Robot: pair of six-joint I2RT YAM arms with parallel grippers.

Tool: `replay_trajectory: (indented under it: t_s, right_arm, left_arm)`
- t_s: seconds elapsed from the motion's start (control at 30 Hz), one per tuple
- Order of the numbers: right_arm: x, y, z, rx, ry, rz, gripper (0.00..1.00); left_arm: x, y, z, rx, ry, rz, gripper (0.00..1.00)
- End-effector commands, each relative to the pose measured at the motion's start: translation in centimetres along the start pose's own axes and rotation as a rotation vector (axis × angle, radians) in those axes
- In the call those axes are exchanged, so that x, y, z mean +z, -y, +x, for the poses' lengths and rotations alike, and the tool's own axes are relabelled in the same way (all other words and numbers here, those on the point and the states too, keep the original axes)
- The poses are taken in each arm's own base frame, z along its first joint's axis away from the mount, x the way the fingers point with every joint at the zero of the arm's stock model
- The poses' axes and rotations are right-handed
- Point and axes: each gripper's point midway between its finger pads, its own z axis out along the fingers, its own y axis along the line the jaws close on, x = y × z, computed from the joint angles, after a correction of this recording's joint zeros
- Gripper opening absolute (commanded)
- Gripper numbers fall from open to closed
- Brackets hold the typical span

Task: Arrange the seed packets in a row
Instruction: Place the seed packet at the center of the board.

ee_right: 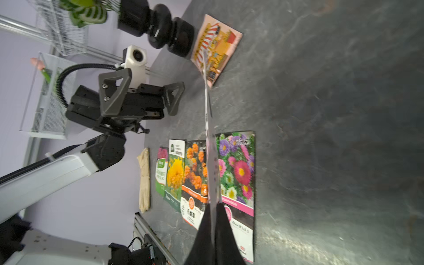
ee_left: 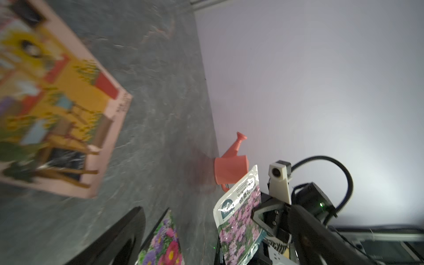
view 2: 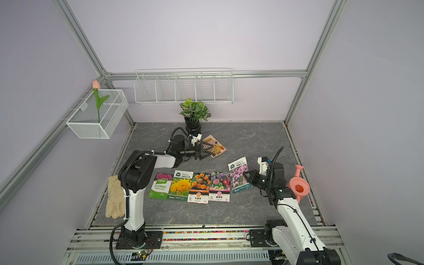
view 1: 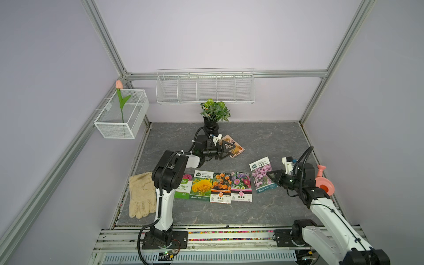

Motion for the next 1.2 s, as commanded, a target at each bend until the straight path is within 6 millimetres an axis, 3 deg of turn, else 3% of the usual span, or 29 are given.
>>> replay_trajectory:
  t_s: [0.0,0.3,0.5,0.97,1.03,1.17]
  right_arm:
    - [-0.3,2.8,0.5,0.043,0.062,0.094,0.07]
    - [0.3,5.9,1.5,0.102,0.095,0.159,0.07]
    - [1.4,6.8,2.1,0.118,0.074,0.158,0.07]
    - [2.4,8.0,4.0,0.101,-0.006,0.218,0.08]
    - [2.4,8.2,4.1,0.098,-0.011,0.233,0.13]
    - [2.4,8.4,4.2,0.098,-0.022,0.250,0.36]
  left_arm:
    - [-0.7,1.4,-0.5,0.130,0.097,-0.143,1.00]
    - [-5.3,0.8,-1.0,0.195,0.272,-0.477,1.00]
    - [-7.9,1.2,-1.2,0.204,0.365,-0.570,1.00]
    - [-7.8,1.2,-1.0,0.199,0.355,-0.564,1.00]
    - [-7.8,1.1,-1.0,0.198,0.352,-0.564,1.00]
    - [-7.8,1.2,-1.0,0.198,0.351,-0.563,1.00]
